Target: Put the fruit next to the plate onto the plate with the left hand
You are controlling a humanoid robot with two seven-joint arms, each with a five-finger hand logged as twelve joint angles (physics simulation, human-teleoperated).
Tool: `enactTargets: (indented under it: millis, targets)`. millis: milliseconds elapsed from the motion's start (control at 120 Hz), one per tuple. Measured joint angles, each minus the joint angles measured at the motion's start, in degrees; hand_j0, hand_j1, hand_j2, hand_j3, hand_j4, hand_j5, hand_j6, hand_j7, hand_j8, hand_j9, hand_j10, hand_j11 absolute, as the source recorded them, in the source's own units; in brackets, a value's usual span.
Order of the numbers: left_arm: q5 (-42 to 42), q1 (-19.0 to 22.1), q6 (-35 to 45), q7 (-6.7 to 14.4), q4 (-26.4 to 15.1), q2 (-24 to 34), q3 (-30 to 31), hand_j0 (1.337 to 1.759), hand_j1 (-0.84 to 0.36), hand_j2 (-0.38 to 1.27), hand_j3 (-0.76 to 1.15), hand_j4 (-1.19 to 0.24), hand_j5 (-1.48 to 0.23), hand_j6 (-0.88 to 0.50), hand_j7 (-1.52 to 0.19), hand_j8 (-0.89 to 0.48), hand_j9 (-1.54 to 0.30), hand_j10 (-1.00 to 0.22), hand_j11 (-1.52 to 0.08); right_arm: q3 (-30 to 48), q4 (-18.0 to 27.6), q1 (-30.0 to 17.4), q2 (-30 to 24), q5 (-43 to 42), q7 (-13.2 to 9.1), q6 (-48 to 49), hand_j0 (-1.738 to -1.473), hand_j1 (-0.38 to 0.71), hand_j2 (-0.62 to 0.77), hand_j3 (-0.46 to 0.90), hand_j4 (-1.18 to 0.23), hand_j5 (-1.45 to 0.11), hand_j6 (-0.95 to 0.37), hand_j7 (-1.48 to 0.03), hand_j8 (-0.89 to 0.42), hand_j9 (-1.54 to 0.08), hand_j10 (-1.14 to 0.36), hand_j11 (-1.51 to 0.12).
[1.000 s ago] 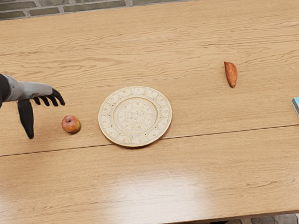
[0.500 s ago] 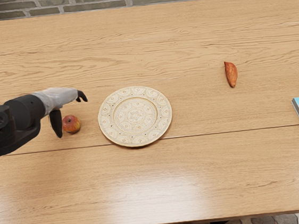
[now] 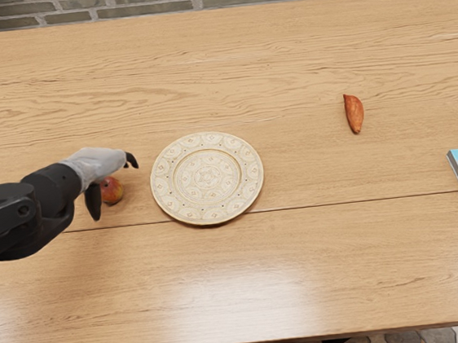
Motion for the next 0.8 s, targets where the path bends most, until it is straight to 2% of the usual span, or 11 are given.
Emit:
enactTargets:
  millis: [467,800]
  targets:
    - [3.1,0.6,2.0,0.0,2.9,-2.4,2.0,1.658,0.02,0.06,0.00,-0.28,-0.36,-0.28,-0.36,-0.28,-0.36,-0.28,-0.36,0.0,0.0,0.0,0.0,0.0,0.0,0.0,-1.658,-0.31,-0.01,0.00,-0.04,-0.05,-0.04,-0.05,-0.04,-0.05,-0.04,-0.05]
    - [3.1,0.5,2.0,0.0,3.3,-2.7,2.3,1.658,-0.07,0.07,0.00,-0.36,-0.46,-0.36,-0.46,-0.36,-0.46,-0.35,-0.46,0.0,0.0,0.0,0.0,0.0,0.0,0.0,-1.658,-0.31,-0.01,0.00,-0.04,-0.05,-0.04,-0.05,-0.04,-0.05,-0.04,-0.05]
